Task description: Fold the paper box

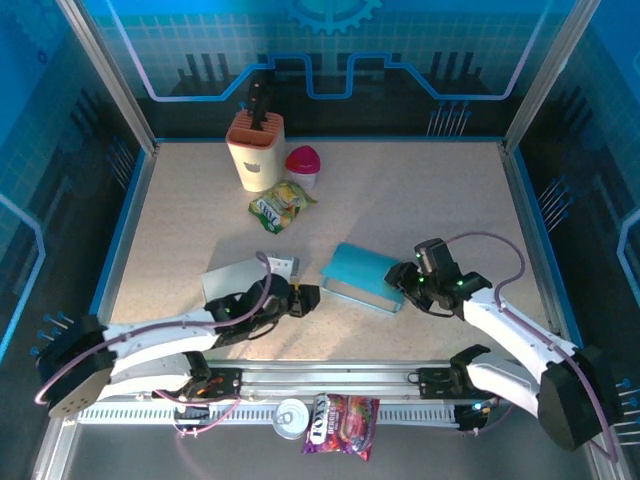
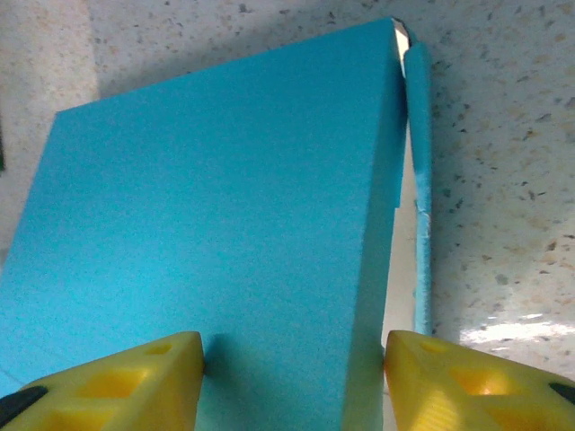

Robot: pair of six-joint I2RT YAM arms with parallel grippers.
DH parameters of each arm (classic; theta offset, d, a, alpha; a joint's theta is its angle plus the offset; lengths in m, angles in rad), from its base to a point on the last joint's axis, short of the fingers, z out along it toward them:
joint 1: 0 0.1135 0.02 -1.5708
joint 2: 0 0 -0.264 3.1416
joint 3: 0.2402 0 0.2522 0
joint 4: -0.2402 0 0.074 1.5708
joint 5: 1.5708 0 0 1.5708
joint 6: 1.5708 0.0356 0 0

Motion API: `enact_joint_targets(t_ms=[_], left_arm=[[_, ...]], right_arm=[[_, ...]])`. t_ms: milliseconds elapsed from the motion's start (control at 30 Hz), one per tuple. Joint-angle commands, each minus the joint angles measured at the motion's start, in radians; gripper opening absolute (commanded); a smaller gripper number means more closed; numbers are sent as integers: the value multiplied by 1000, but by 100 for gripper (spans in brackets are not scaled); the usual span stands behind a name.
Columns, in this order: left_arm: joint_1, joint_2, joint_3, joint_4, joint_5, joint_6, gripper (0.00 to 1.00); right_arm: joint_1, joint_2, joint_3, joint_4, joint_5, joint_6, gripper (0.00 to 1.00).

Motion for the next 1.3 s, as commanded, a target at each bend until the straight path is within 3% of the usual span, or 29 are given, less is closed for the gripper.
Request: enact_joint_targets(t_ms=[0, 100, 200, 267, 433, 700, 1100, 1267], left_arm=[[13, -93, 120, -272, -35, -32, 63], [101, -61, 208, -345, 46, 16, 66], [219, 55, 273, -335, 208, 65, 67], [244, 150, 336, -344, 249, 112, 67], [247, 392, 486, -326, 280, 198, 68], [255, 609, 589, -247, 329, 240, 66], [255, 688, 522, -127, 375, 222, 62], [254, 713, 500, -86, 406, 208, 56]], right_arm=[[10, 25, 32, -55, 38, -64, 57], [7, 40, 49, -73, 45, -104, 58], [6, 51, 74, -103, 57, -144, 60], [3, 56, 86, -115, 56, -165, 61], [-8, 95, 113, -148, 54, -223, 64], [-58, 123, 91, -135, 31, -278, 67], [-117, 232, 78, -86, 14, -381, 66], [-130, 272, 68, -44, -13, -401, 65]])
